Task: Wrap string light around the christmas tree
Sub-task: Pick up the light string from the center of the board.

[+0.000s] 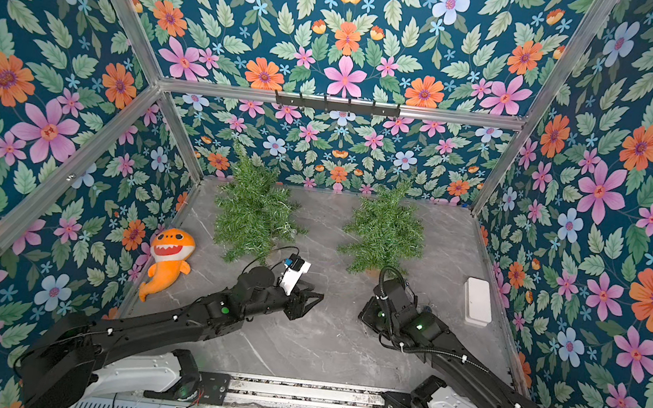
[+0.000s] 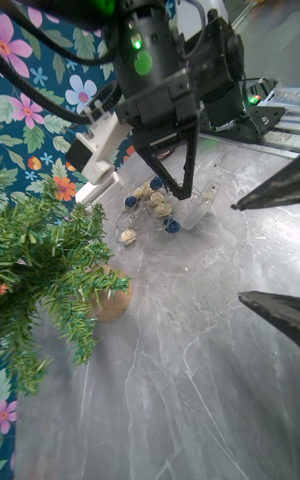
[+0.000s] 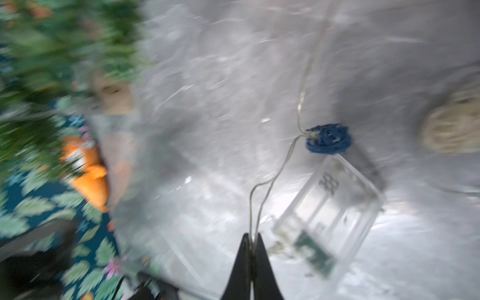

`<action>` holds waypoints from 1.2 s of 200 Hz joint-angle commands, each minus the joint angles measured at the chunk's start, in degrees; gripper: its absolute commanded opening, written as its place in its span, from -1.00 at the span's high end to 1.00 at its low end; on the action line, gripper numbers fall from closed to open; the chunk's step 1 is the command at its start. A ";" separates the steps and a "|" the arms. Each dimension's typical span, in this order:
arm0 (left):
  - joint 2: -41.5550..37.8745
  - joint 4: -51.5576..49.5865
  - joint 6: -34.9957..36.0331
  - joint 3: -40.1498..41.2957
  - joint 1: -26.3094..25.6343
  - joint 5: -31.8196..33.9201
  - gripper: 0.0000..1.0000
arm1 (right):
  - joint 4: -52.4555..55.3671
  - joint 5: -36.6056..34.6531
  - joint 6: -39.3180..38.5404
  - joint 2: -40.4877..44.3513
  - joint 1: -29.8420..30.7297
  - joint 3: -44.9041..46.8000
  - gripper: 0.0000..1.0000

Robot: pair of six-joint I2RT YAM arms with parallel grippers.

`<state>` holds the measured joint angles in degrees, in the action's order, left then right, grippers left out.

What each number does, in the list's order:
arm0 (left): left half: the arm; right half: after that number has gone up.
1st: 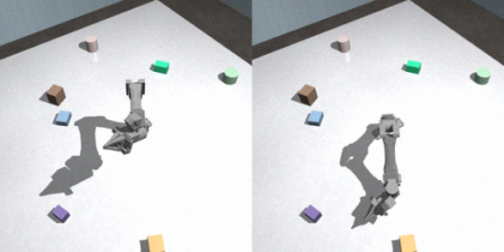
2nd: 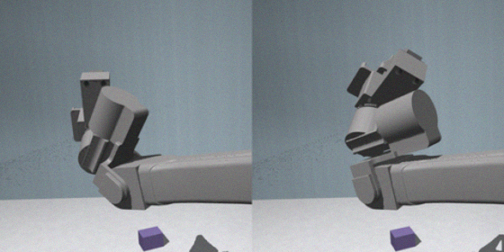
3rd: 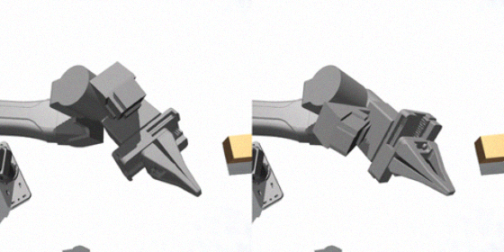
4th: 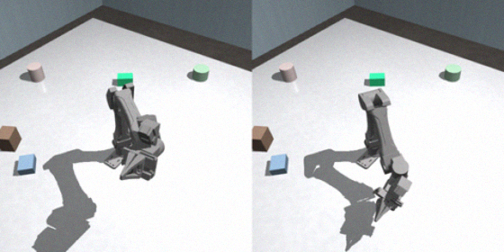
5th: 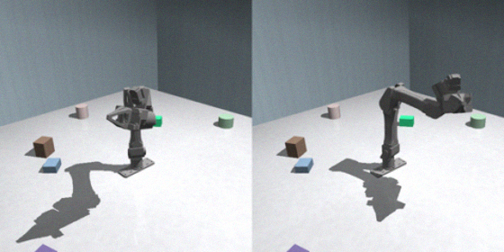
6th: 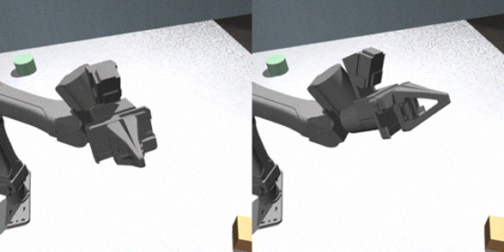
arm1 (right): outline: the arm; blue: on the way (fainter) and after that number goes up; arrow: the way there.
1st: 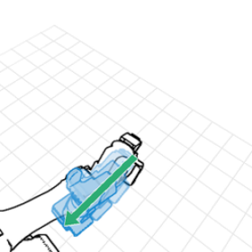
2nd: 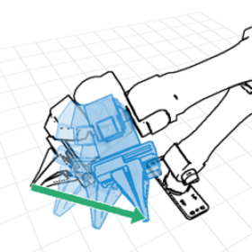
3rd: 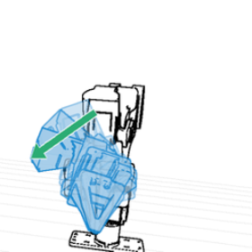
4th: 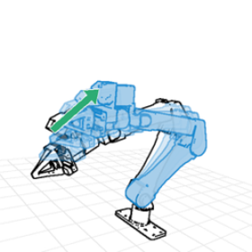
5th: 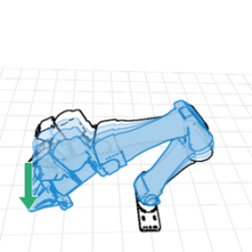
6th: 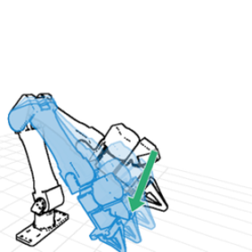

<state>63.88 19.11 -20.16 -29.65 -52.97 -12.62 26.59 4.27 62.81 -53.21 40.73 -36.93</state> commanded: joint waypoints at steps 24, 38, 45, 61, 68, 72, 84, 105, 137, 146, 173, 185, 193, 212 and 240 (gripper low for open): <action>-4.21 2.85 5.06 1.81 -0.03 1.64 -0.19 | -5.22 2.23 1.92 -1.78 2.45 -5.22 1.00; -5.18 3.22 5.49 2.62 -0.03 1.33 -0.20 | -8.74 3.39 2.39 -2.94 2.56 -5.48 1.00; -5.34 3.67 5.65 3.26 -0.02 1.69 -0.20 | -9.66 3.65 2.65 -3.52 2.68 -5.60 1.00; -4.83 4.88 5.79 4.81 -0.03 1.91 -0.19 | -11.89 4.08 2.77 -4.71 3.19 -5.77 1.00; -4.13 6.13 5.66 5.59 -0.07 1.94 -0.18 | -12.47 4.10 2.79 -5.10 3.47 -5.87 1.00; -3.41 8.23 5.29 6.37 -0.11 1.50 -0.17 | -12.69 4.23 2.78 -5.34 3.53 -5.96 1.00; -0.24 12.13 5.92 6.67 -0.12 -0.53 -0.15 | -13.48 3.86 3.37 -5.95 3.83 -5.43 1.00; 4.48 9.57 7.49 2.44 -0.11 -1.75 -0.10 | -17.85 4.71 3.07 -7.48 4.01 -4.24 1.00; 3.69 13.12 7.56 4.25 -0.12 -3.33 -0.06 | -19.56 4.12 1.94 -7.95 4.26 -4.63 1.00; 3.37 12.78 8.00 4.25 -0.12 -4.28 -0.03 | -19.92 4.21 1.60 -8.17 4.36 -4.72 1.00; 3.36 12.56 8.70 4.24 -0.12 -6.63 0.06 | -21.03 5.33 1.19 -9.25 4.45 -5.12 1.00; 2.98 13.42 8.20 4.77 -0.16 -7.02 0.07 | -21.18 5.41 1.09 -9.67 4.59 -5.30 1.00; 2.81 14.29 7.88 5.26 -0.12 -7.24 0.08 | -21.20 5.39 1.04 -9.80 4.58 -5.26 1.00; 3.36 15.19 7.74 5.36 -0.12 -7.68 0.08 | -21.68 5.39 1.27 -9.89 4.79 -5.30 1.00; 5.74 17.43 7.30 4.61 -0.12 -8.11 0.10 | -21.58 5.27 0.83 -10.24 5.89 -6.12 1.00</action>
<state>68.42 32.67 -12.53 -24.43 -53.01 -19.44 7.03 9.43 64.20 -63.16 45.84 -42.35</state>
